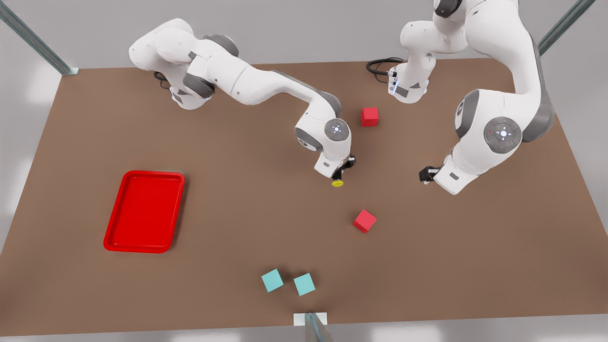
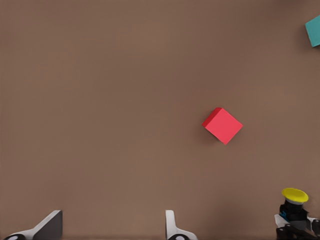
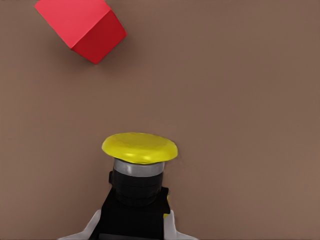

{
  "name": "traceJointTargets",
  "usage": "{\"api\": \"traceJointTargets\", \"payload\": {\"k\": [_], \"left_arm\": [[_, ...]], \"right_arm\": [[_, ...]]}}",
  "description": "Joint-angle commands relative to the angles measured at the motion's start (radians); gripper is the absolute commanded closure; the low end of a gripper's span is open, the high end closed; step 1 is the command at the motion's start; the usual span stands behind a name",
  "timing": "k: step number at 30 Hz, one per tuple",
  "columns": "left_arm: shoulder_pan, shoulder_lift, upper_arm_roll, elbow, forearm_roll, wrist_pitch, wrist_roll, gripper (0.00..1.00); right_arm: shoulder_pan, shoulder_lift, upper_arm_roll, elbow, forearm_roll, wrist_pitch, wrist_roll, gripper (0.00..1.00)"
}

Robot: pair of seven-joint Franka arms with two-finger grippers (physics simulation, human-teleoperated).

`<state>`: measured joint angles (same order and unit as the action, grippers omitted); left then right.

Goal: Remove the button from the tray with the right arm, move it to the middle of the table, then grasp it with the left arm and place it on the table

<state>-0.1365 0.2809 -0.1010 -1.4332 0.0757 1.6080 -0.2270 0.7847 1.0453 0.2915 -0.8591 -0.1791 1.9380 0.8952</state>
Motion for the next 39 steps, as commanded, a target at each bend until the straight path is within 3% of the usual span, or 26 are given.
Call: {"api": "traceJointTargets", "payload": {"k": [1, 12, 16, 17, 18, 19, 21, 23, 25, 27, 29, 31, 32, 34, 37, 39], "left_arm": [[0.000, 0.001, 0.000, 0.000, 0.001, 0.003, -0.002, 0.00], [0.000, 0.003, 0.000, 0.000, 0.000, -0.002, -0.003, 0.00], [0.000, 0.003, 0.000, 0.000, 0.000, -0.003, -0.002, 0.00], [0.002, 0.003, 0.000, 0.000, 0.000, -0.003, -0.003, 0.00], [0.002, 0.003, 0.000, 0.000, 0.000, -0.003, -0.002, 0.00], [0.002, 0.004, 0.000, 0.000, 0.000, -0.003, -0.002, 0.00], [0.002, 0.004, 0.000, 0.000, 0.000, -0.002, -0.003, 0.00], [0.002, 0.004, 0.000, 0.000, 0.000, 0.001, -0.003, 0.00], [0.002, 0.004, 0.000, 0.000, 0.000, 0.003, -0.005, 0.00], [-0.058, 0.006, 0.000, 0.000, -0.005, -0.002, -0.077, 0.00], [-0.222, 0.060, 0.000, 0.000, -0.007, -0.002, -0.371, 0.00], [-0.353, 0.167, -0.003, 0.000, -0.057, 0.013, -0.397, 0.00], [-0.362, 0.205, -0.003, -0.050, -0.065, 0.142, -0.393, 0.00], [-0.359, 0.141, -0.005, -0.314, -0.063, 0.460, -0.344, 0.00], [-0.365, 0.014, -0.015, -0.607, -0.060, 0.696, -0.333, 0.00], [-0.364, -0.011, -0.060, -0.682, -0.062, 0.763, -0.333, 0.00]], "right_arm": [[0.031, 0.042, -0.028, 0.038, 0.050, -0.019, 0.596, 0.62], [0.123, 0.116, -0.037, 0.037, 0.053, 0.029, 0.432, 0.60], [0.131, 0.122, -0.038, 0.035, 0.052, 0.042, 0.432, 0.35], [0.134, 0.124, -0.044, 0.035, 0.052, 0.042, 0.432, 0.22], [0.140, 0.124, -0.057, 0.035, 0.052, 0.044, 0.432, 0.19], [0.143, 0.124, -0.058, 0.035, 0.052, 0.044, 0.432, 0.10], [0.140, 0.122, -0.058, 0.035, 0.052, 0.050, 0.432, 0.00], [0.099, 0.104, -0.055, 0.035, 0.053, 0.036, 0.427, 0.00], [0.018, 0.000, -0.037, 0.012, 0.056, 0.007, 0.407, 0.00], [-0.198, -0.185, -0.008, 0.011, 0.101, -0.336, 0.044, 0.00], [-0.421, -0.330, -0.015, -0.008, 0.086, -0.488, -0.323, 0.00], [-0.639, -0.582, -0.015, -0.303, 0.033, -0.473, -0.657, 0.00], [-0.711, -0.688, -0.015, -0.448, 0.033, -0.380, -0.768, 0.00], [-0.789, -0.849, -0.011, -0.756, 0.038, -0.154, -0.837, 0.00], [-0.820, -0.843, -0.008, -0.732, 0.038, -0.221, -0.852, 0.00], [-0.832, -0.811, -0.009, -0.620, 0.007, -0.307, -0.857, 0.00]]}}
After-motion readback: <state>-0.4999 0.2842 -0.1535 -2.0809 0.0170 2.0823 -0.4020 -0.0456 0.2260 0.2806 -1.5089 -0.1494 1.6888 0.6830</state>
